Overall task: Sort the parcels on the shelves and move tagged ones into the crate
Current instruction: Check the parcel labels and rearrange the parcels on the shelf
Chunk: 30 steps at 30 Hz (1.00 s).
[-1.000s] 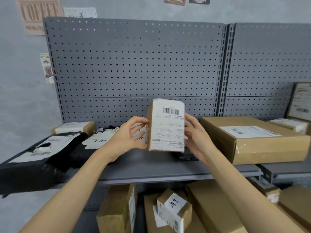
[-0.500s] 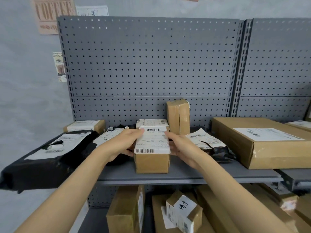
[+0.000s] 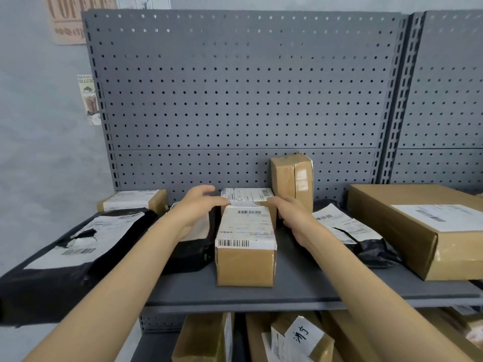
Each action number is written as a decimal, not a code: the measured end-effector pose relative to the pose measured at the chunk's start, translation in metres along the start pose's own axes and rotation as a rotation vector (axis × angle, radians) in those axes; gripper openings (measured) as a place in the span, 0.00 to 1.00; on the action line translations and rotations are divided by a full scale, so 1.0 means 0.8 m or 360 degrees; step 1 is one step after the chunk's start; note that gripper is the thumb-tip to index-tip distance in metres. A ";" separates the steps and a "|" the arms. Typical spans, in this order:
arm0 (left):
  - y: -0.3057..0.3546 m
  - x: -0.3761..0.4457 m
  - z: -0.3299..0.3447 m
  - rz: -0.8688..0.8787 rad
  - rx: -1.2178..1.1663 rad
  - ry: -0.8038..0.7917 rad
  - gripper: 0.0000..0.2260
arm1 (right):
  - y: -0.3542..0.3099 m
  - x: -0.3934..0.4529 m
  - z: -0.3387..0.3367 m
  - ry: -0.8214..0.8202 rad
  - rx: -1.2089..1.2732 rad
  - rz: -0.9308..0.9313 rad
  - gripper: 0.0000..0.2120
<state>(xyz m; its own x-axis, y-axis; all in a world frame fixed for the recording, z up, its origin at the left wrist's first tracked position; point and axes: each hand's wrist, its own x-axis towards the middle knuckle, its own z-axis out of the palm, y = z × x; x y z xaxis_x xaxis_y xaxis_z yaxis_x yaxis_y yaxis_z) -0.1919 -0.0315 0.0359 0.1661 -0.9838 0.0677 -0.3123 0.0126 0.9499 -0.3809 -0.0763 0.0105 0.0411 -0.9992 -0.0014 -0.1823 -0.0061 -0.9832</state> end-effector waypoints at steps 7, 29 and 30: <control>-0.006 0.050 0.029 -0.0130 -0.0029 -0.0094 0.17 | 0.013 0.027 0.034 0.0090 0.0051 0.0044 0.33; -0.022 0.057 0.029 0.0556 -0.0221 0.0166 0.28 | 0.030 0.040 0.020 0.0237 0.0285 -0.0614 0.37; -0.019 0.054 0.027 0.0581 -0.0231 0.0191 0.28 | 0.029 0.039 0.021 0.0263 0.0294 -0.0681 0.36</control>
<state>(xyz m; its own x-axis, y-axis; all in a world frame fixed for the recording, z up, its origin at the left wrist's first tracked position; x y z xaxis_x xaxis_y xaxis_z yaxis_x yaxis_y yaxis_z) -0.2000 -0.0784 0.0182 0.1792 -0.8822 0.4354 -0.2369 0.3908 0.8894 -0.3671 -0.1067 -0.0153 -0.0846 -0.9017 0.4239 -0.0053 -0.4250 -0.9052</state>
